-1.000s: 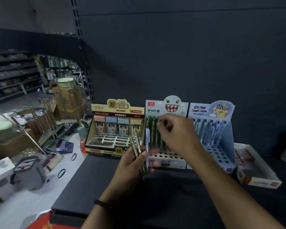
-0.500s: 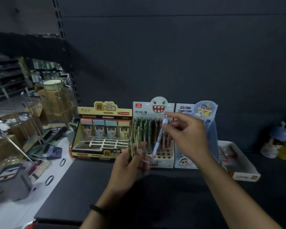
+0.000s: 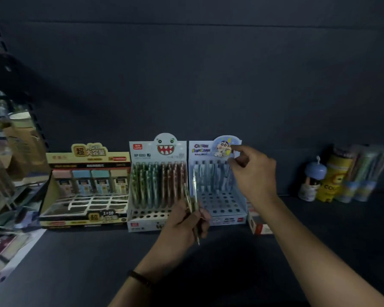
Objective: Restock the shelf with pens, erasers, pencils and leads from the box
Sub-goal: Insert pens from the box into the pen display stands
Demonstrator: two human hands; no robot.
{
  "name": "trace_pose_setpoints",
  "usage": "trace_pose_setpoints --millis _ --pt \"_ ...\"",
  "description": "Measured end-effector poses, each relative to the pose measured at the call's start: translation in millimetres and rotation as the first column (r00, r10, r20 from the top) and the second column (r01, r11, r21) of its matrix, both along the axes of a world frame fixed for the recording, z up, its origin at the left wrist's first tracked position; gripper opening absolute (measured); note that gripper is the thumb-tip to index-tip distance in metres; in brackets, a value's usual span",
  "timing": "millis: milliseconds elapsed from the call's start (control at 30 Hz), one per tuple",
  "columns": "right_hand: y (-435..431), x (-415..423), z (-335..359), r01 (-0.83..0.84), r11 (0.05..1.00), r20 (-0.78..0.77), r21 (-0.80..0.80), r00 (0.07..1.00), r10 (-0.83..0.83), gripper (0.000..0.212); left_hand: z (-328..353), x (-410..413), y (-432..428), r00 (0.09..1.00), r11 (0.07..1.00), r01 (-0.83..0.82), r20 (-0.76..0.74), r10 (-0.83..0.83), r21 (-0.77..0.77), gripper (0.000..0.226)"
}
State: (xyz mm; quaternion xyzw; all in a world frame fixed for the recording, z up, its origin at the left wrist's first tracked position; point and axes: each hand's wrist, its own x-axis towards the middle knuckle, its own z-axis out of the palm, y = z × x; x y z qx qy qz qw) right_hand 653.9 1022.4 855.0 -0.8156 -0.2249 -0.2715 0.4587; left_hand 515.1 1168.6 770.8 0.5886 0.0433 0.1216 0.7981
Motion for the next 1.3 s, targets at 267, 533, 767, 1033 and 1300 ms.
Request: trace_pose_setpoints --millis 267,533,767,1033,1300 --pt "1 19 -20 0.014 0.998 -0.026 -0.06 1.0 -0.016 0.026 -5 -5 6 1.0 0.999 0.013 -0.02 -0.012 0.043 0.017" --pt "0 24 -29 -0.016 0.968 -0.099 -0.25 0.995 -0.009 0.023 4 -13 6 0.997 0.999 0.011 -0.075 -0.008 0.031 0.017" --pt "1 -3 -10 -0.044 0.985 -0.101 -0.17 0.994 0.027 0.026 5 -14 7 0.998 0.999 -0.044 -0.051 0.043 -0.029 0.017" --pt "53 -53 4 -0.551 0.817 -0.33 0.171 0.749 0.574 0.019 4 -41 24 0.988 0.988 -0.146 -0.05 0.144 -0.047 0.026" --pt "99 -72 3 -0.673 0.716 -0.367 0.185 0.628 0.686 0.023 8 -79 71 0.981 0.982 -0.167 -0.088 0.174 0.085 0.018"
